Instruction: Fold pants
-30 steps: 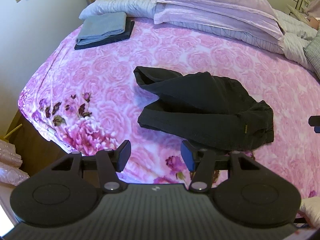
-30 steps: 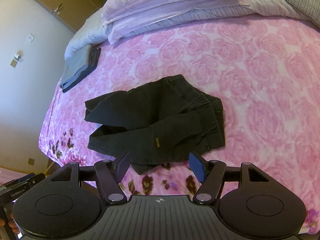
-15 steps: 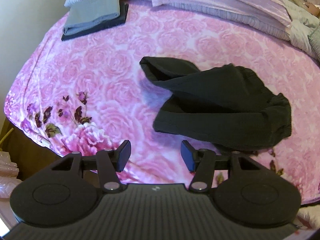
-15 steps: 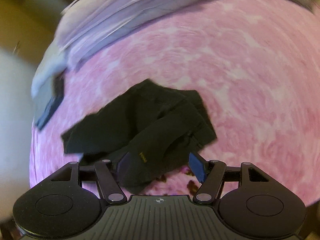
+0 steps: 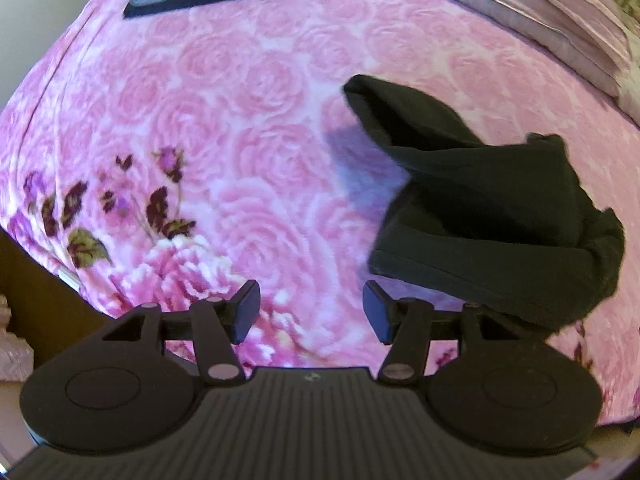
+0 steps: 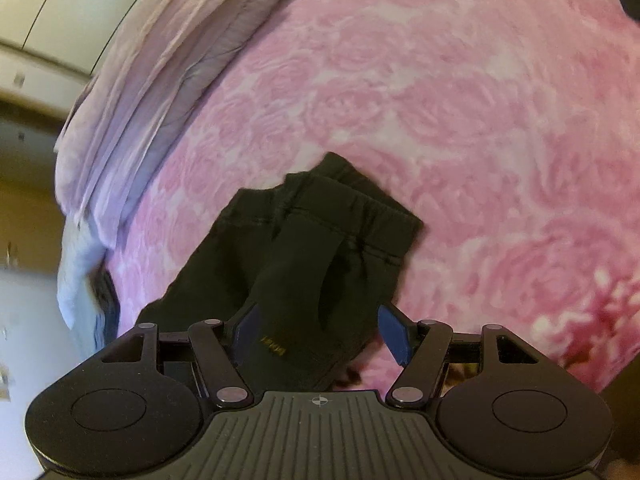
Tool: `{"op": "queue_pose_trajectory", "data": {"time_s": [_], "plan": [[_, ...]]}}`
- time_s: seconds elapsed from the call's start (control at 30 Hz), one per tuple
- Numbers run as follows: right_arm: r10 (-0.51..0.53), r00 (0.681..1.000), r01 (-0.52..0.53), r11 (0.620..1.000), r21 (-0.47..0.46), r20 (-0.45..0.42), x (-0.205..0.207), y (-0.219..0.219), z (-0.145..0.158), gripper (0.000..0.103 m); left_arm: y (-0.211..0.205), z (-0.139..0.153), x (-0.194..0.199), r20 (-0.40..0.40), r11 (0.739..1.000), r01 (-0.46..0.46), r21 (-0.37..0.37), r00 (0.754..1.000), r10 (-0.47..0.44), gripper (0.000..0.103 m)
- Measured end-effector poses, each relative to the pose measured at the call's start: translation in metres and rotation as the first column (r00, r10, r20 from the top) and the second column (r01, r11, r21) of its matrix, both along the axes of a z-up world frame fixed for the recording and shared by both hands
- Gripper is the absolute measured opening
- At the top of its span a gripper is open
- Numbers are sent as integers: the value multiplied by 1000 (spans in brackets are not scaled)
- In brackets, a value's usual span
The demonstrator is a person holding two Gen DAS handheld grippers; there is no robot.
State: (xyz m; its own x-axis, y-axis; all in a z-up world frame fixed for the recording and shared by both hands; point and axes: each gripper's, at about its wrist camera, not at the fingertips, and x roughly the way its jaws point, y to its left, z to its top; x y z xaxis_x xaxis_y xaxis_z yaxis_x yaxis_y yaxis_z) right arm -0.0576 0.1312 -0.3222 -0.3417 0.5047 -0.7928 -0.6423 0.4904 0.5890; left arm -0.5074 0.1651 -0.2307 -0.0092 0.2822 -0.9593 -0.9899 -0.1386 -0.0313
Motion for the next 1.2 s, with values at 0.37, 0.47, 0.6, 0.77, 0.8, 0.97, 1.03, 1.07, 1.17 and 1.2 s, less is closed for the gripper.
{"op": "queue_pose_trajectory", "data": {"time_s": [0.37, 0.47, 0.6, 0.77, 0.8, 0.97, 1.03, 1.07, 1.17, 1.2], "plan": [[-233, 931, 235, 972, -28, -281, 18, -8, -134, 62, -9, -57, -14, 56, 971, -240, -1, 969, 240, 55], [-275, 893, 300, 954, 17, -355, 19, -5, -149, 62, -17, -65, -10, 84, 956, -293, 6, 953, 291, 55], [-198, 900, 250, 964, 88, -388, 19, 16, -137, 6, -25, -68, -2, 126, 942, -335, 5, 935, 332, 55], [-122, 930, 225, 935, 275, -347, 57, 29, -61, 2, -29, -63, 12, 167, 934, -356, 19, 922, 348, 55], [-124, 940, 224, 926, 304, -317, 69, 29, -41, 2, -29, -62, 17, 168, 938, -346, 24, 926, 337, 55], [-193, 964, 253, 879, 404, -183, 131, 23, 34, 2, -32, -60, 60, 112, 978, -195, 66, 976, 187, 56], [-271, 955, 296, 850, 435, -122, 156, 14, 57, 2, -33, -66, 75, 146, 982, -179, 55, 975, 169, 59], [-308, 948, 311, 845, 436, -79, 167, 9, 66, 2, -33, -69, 80, 177, 981, -186, 48, 969, 175, 60], [-380, 924, 340, 854, 393, 26, 191, 1, 79, 2, -31, -76, 108, 220, 988, -140, 73, 968, 121, 62], [-399, 916, 359, 857, 370, 36, 198, -4, 78, 2, -30, -76, 123, 186, 992, -79, 97, 981, 60, 65]]}}
